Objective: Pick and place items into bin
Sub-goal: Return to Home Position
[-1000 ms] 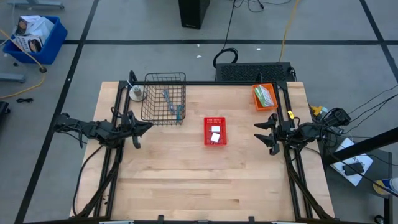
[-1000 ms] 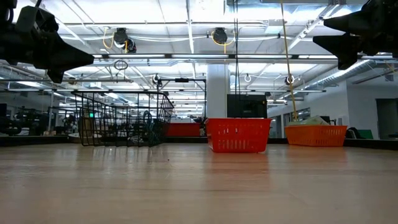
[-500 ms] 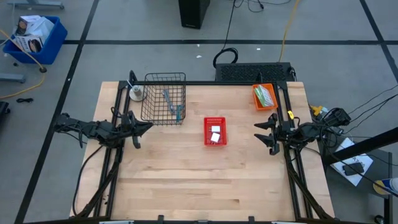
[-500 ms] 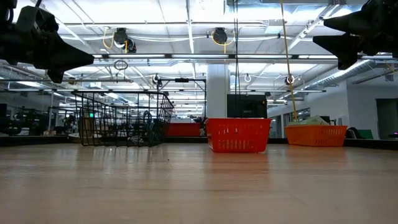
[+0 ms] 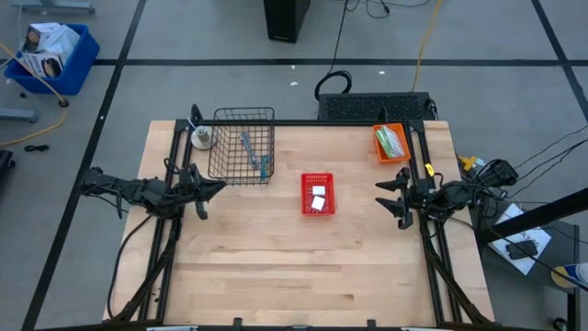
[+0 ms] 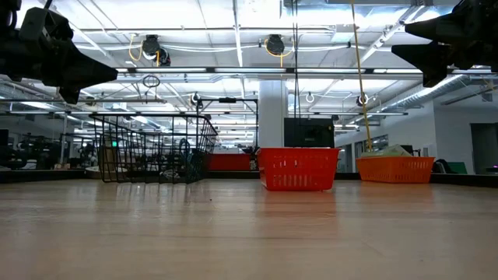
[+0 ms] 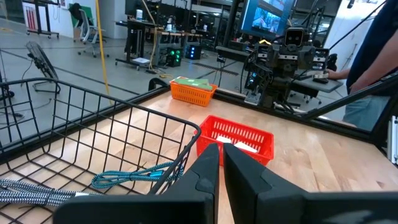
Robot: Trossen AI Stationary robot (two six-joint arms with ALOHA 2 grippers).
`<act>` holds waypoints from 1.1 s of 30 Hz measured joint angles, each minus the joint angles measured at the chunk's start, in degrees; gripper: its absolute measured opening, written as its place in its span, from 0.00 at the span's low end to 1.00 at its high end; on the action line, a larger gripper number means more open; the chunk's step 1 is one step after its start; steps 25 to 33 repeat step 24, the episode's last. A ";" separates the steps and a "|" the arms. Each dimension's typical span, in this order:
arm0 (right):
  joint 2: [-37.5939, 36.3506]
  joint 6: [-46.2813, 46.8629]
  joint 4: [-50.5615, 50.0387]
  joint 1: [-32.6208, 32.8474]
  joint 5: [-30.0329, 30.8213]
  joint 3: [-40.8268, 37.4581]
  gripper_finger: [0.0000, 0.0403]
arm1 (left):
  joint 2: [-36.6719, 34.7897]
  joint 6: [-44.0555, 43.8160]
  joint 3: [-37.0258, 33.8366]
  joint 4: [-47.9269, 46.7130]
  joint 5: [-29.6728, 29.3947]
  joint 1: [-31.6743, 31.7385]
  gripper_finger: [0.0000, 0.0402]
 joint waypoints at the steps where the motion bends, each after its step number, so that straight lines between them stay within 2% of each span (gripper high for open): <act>1: 0.00 -0.01 -0.02 0.00 -0.01 0.00 0.54 | 0.00 0.00 0.00 0.00 -0.01 0.00 0.06; 33: 0.01 -0.01 -0.01 -0.01 0.00 0.00 0.54 | 0.00 0.02 0.00 0.00 -0.01 0.00 0.06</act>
